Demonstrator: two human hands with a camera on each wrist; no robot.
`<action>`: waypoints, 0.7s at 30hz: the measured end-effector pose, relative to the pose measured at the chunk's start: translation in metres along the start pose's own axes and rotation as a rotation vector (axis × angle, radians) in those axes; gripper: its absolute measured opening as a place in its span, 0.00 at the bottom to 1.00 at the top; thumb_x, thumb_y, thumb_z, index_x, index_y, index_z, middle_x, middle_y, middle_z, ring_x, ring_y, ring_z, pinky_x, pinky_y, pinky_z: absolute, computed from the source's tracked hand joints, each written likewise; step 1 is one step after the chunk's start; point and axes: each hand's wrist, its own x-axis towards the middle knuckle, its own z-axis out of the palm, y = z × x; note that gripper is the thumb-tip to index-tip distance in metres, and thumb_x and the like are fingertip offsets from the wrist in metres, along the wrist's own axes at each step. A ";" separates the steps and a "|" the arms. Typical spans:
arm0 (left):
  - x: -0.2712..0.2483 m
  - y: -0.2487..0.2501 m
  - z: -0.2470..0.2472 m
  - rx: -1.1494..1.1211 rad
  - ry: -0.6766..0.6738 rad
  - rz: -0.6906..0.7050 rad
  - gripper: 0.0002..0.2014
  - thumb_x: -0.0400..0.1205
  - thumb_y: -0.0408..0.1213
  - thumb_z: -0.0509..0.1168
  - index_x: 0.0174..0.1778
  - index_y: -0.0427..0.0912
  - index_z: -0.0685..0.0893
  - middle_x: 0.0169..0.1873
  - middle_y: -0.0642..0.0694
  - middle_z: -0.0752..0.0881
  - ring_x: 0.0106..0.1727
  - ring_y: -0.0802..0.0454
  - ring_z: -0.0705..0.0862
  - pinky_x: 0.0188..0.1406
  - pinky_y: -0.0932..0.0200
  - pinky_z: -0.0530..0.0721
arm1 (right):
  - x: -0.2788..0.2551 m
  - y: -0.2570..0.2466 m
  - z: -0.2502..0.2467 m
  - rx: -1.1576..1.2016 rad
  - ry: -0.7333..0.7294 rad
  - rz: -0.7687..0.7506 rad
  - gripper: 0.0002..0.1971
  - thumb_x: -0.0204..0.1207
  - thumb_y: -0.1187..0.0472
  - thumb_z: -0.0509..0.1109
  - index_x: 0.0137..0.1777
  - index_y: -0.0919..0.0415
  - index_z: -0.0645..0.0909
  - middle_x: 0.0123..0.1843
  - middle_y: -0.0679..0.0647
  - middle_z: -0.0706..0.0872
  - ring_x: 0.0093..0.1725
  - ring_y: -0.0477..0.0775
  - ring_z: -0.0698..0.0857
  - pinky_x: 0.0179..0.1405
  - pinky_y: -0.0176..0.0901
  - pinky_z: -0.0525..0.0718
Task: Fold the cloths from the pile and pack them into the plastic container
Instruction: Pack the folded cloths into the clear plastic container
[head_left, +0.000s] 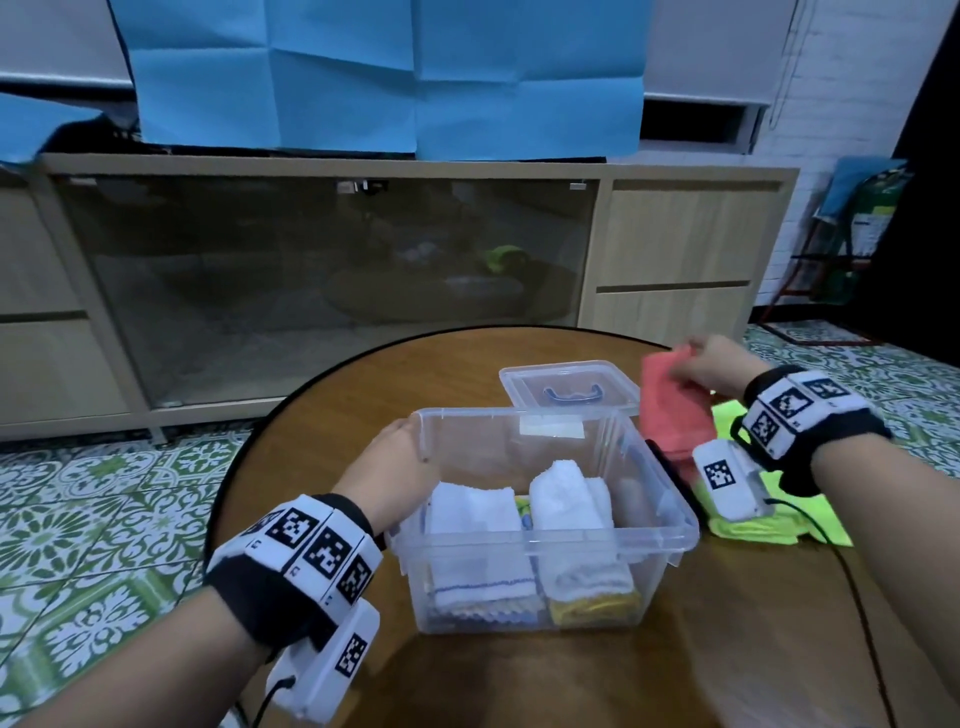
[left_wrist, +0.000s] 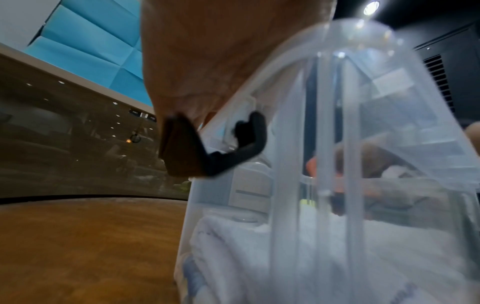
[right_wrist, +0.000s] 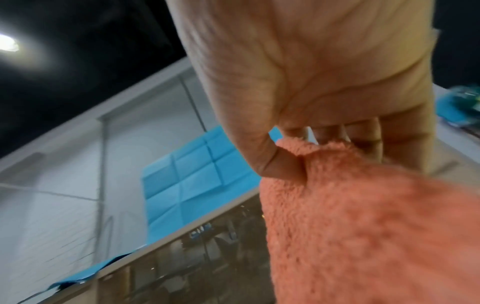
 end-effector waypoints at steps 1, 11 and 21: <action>0.002 0.000 -0.001 -0.018 0.030 0.001 0.20 0.81 0.36 0.58 0.71 0.48 0.73 0.69 0.48 0.74 0.59 0.46 0.81 0.48 0.49 0.88 | -0.005 -0.013 -0.014 0.009 0.018 -0.059 0.12 0.78 0.69 0.66 0.60 0.62 0.74 0.45 0.60 0.80 0.39 0.57 0.81 0.30 0.42 0.79; 0.009 0.007 0.002 -0.374 -0.054 -0.153 0.35 0.83 0.25 0.53 0.83 0.53 0.49 0.80 0.42 0.62 0.54 0.45 0.84 0.38 0.56 0.85 | -0.055 -0.091 -0.023 0.029 -0.488 -0.196 0.18 0.78 0.79 0.57 0.50 0.55 0.78 0.42 0.55 0.79 0.30 0.48 0.80 0.26 0.38 0.81; 0.015 0.000 0.009 -0.514 0.007 -0.158 0.33 0.85 0.26 0.52 0.83 0.53 0.48 0.77 0.42 0.68 0.31 0.61 0.71 0.32 0.66 0.75 | -0.042 -0.089 0.065 -0.715 -0.793 -0.006 0.18 0.81 0.74 0.59 0.70 0.64 0.70 0.48 0.59 0.80 0.49 0.58 0.85 0.43 0.42 0.87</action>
